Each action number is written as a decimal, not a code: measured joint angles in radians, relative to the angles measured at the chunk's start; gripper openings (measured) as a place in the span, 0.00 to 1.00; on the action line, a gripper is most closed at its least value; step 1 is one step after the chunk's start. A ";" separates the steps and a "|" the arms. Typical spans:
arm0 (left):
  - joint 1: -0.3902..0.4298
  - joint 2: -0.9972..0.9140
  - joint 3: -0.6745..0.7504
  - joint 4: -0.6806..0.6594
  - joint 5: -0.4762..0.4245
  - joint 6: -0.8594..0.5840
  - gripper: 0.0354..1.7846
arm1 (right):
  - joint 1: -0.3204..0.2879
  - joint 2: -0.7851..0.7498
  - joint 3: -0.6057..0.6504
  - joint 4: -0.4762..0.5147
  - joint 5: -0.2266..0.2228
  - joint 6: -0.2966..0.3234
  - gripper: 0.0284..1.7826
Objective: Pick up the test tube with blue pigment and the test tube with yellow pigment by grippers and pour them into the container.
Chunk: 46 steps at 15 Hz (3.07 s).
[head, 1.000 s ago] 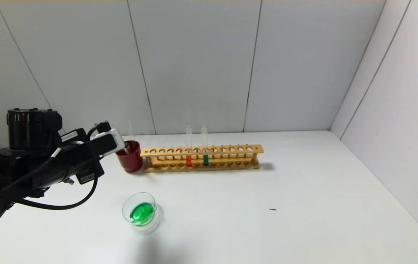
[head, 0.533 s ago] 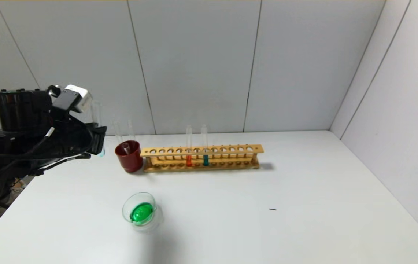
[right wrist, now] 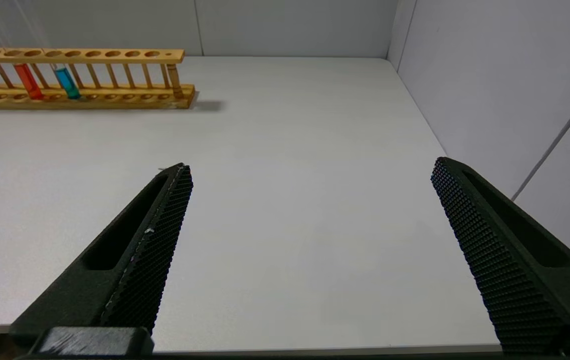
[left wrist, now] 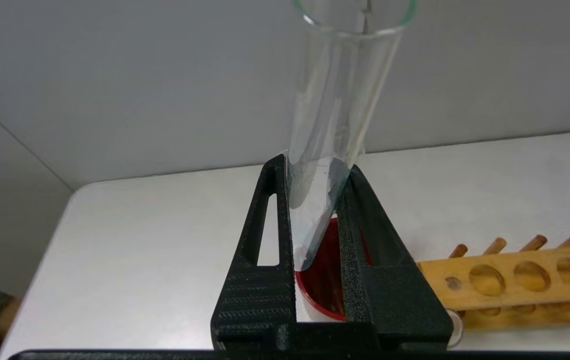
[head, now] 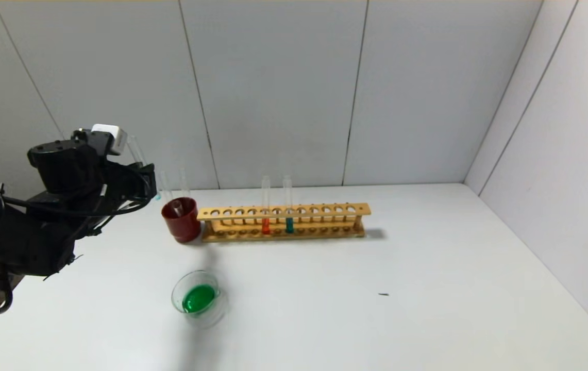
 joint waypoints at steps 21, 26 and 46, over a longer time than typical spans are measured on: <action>-0.023 0.113 -0.013 -0.009 -0.019 -0.114 0.15 | 0.000 0.000 0.000 0.000 0.000 0.000 0.98; -0.023 0.149 -0.027 -0.016 -0.019 -0.116 0.15 | 0.000 0.000 0.000 0.000 0.000 0.000 0.98; -0.021 0.199 -0.068 -0.047 -0.021 -0.128 0.92 | 0.000 0.000 0.000 0.000 0.000 0.000 0.98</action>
